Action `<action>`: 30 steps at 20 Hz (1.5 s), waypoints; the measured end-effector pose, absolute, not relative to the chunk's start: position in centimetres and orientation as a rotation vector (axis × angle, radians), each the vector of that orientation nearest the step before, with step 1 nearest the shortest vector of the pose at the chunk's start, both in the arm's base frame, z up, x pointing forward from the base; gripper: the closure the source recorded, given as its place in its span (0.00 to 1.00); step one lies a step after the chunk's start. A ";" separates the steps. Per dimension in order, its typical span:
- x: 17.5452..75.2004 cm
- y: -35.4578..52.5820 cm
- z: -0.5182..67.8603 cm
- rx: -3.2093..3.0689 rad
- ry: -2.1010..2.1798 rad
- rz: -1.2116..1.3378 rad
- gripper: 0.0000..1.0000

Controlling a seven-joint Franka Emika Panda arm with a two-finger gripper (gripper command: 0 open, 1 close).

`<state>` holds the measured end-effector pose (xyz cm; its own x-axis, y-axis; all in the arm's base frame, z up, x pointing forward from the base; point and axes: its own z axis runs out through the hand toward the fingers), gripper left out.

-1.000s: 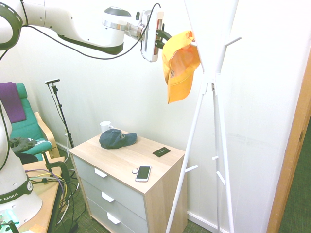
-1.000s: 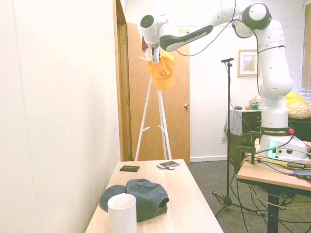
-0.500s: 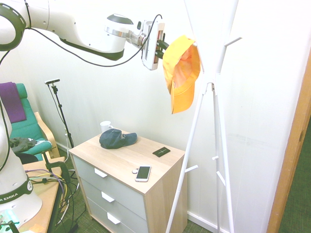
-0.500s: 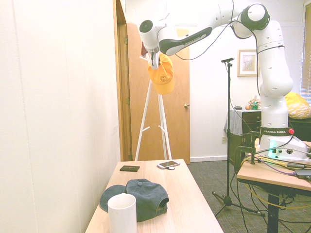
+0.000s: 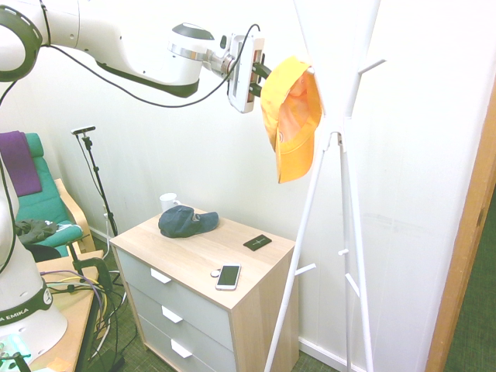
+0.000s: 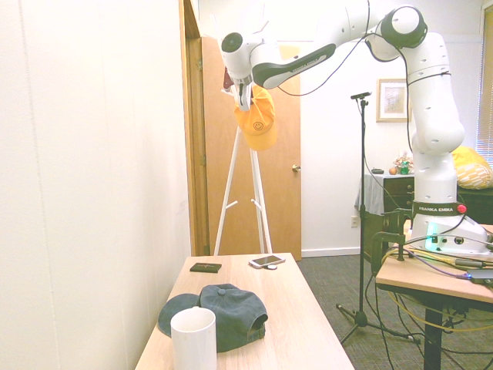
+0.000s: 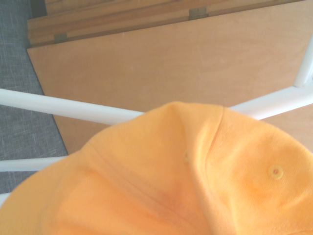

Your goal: Hang the cap

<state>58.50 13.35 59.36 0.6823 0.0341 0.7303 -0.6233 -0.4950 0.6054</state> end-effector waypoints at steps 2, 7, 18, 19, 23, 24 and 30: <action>58.5 13.4 59.3 1.938 -0.464 0.868 0.00; 58.5 13.4 59.1 1.942 -0.469 0.871 0.00; 58.0 14.4 58.6 2.100 -0.546 0.842 0.00; 57.9 14.8 58.9 2.153 -0.570 0.837 0.00; 57.7 16.2 61.4 2.374 -0.689 0.795 0.00; 57.6 16.5 61.7 2.432 -0.708 0.769 0.00; 57.2 17.1 61.0 2.780 -0.770 0.503 0.00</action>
<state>57.22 17.12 61.00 0.8048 -0.4572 0.3785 -0.5301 -0.8405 0.1120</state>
